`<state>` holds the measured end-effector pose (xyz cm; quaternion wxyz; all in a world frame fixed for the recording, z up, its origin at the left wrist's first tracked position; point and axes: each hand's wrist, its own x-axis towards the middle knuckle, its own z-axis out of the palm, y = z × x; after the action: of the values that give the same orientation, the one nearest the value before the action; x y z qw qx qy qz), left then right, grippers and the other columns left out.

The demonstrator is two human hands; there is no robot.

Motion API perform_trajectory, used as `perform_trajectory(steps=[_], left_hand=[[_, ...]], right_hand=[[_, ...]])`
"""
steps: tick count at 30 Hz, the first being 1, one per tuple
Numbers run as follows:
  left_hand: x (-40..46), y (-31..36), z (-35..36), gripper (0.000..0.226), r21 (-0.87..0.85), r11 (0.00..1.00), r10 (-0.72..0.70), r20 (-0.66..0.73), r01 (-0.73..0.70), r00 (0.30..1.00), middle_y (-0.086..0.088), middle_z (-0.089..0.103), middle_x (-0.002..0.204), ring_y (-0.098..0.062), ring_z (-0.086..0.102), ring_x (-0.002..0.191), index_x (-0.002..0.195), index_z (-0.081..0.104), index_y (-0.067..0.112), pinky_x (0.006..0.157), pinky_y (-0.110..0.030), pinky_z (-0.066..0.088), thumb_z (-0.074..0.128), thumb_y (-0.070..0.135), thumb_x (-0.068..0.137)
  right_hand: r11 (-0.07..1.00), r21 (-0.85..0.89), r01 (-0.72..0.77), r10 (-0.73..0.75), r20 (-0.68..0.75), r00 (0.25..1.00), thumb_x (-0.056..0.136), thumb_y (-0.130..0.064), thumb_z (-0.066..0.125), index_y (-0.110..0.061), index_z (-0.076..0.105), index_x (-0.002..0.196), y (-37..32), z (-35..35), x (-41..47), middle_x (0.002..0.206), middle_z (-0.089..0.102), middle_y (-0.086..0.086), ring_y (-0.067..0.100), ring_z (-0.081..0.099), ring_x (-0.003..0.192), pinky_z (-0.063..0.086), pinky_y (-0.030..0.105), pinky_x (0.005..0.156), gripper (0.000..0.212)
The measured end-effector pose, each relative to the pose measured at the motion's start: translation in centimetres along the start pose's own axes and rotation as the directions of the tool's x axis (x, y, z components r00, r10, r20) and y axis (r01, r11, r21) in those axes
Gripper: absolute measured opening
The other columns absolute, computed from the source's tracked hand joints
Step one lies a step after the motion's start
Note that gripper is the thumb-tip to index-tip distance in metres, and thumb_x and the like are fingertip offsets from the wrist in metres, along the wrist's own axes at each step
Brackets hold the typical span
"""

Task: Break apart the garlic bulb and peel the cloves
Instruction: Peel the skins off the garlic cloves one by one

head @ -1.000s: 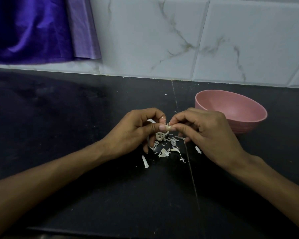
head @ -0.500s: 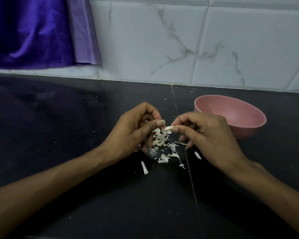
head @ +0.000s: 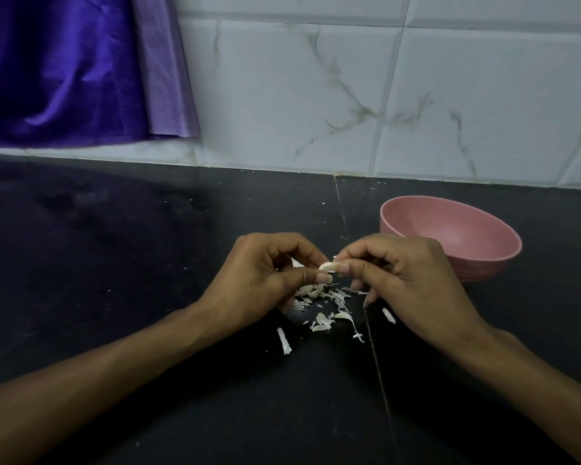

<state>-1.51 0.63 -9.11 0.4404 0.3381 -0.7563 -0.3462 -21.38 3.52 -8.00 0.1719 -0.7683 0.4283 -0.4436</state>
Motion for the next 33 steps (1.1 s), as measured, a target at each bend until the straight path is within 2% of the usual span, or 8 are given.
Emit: perform_trajectory(steps=[3,9,13,15,20,26,29,33], left_hand=[[0.04,-0.1,-0.09,0.015,-0.004,1.0,0.003,-0.013,-0.003,1.0,-0.001,0.059,0.048,-0.014,0.053,0.038,0.08,0.075,0.019,0.044,-0.019,0.041,0.077,0.031,0.07],[0.16,-0.02,-0.25,0.009,-0.057,0.998,-0.016,-0.008,0.016,1.0,-0.009,0.063,0.054,-0.019,0.053,0.039,0.077,0.075,0.023,0.043,-0.026,0.044,0.077,0.029,0.071],[0.17,0.1,-0.15,0.009,-0.073,0.997,-0.015,0.002,0.015,1.0,-0.007,0.062,0.054,-0.016,0.052,0.039,0.078,0.074,0.019,0.042,-0.023,0.043,0.077,0.025,0.072],[0.15,0.16,-0.13,0.01,-0.077,0.997,-0.007,0.018,0.008,1.0,-0.016,0.063,0.057,-0.017,0.053,0.039,0.079,0.075,0.017,0.042,-0.023,0.044,0.077,0.024,0.072],[0.12,0.41,-0.13,0.011,-0.113,0.993,-0.01,0.028,0.013,1.0,-0.029,0.062,0.063,-0.017,0.052,0.038,0.08,0.075,0.016,0.041,-0.023,0.045,0.076,0.023,0.072],[0.44,0.73,-0.31,0.02,-0.305,0.943,-0.138,0.01,0.134,0.99,-0.014,0.073,0.074,-0.014,0.049,0.036,0.09,0.072,-0.001,0.038,-0.022,0.045,0.071,0.014,0.076],[0.48,0.67,-0.43,0.022,-0.346,0.914,-0.211,0.042,0.213,0.977,-0.015,0.073,0.081,-0.013,0.05,0.039,0.091,0.072,0.004,0.039,-0.023,0.046,0.069,0.02,0.077],[0.42,0.65,-0.31,0.018,-0.345,0.906,-0.233,0.074,0.244,0.97,-0.015,0.073,0.082,-0.013,0.05,0.04,0.089,0.073,0.007,0.039,-0.024,0.046,0.067,0.022,0.081]], right_hand=[[1.0,0.03,-0.004,0.003,0.016,1.0,0.086,-0.011,0.072,-0.02,0.076,0.085,-0.02,-0.05,0.07,0.072,0.069,-0.013,0.008,0.066,0.06,0.051,0.017,0.049,0.01],[0.991,0.126,-0.053,0.048,0.04,0.998,0.088,-0.009,0.069,-0.022,0.073,0.082,-0.24,-0.04,0.19,0.061,0.066,-0.013,0.002,0.061,0.05,0.048,0.014,0.048,0.015],[0.998,0.056,-0.015,0.013,0.043,0.999,0.092,-0.013,0.065,-0.021,0.07,0.085,-0.22,0.11,0.2,0.07,0.066,-0.012,0.009,0.066,0.058,0.053,0.022,0.048,0.012],[1.0,-0.002,0.014,-0.014,0.04,0.999,0.093,-0.014,0.064,-0.017,0.068,0.086,-0.05,0.17,0.1,0.075,0.064,-0.011,0.013,0.068,0.063,0.055,0.026,0.05,0.008],[0.997,-0.064,0.045,-0.045,0.013,0.999,0.094,-0.011,0.064,-0.013,0.067,0.087,0.14,0.08,0.07,0.078,0.061,-0.01,0.013,0.067,0.065,0.049,0.014,0.052,0.007],[0.997,-0.072,0.039,-0.04,-0.021,0.999,0.093,-0.012,0.064,-0.013,0.067,0.087,0.22,-0.05,0.07,0.078,0.061,-0.008,0.014,0.065,0.068,0.047,0.01,0.053,0.007],[0.994,-0.089,0.069,-0.072,-0.023,0.997,0.092,-0.013,0.065,-0.016,0.068,0.086,0.27,-0.1,0.12,0.078,0.062,-0.009,0.013,0.065,0.069,0.048,0.011,0.053,0.007],[0.984,-0.113,0.135,-0.137,-0.014,0.99,0.091,-0.015,0.067,-0.015,0.073,0.09,0.54,-0.16,0.03,0.08,0.066,-0.009,0.011,0.066,0.068,0.052,0.018,0.056,0.006]])
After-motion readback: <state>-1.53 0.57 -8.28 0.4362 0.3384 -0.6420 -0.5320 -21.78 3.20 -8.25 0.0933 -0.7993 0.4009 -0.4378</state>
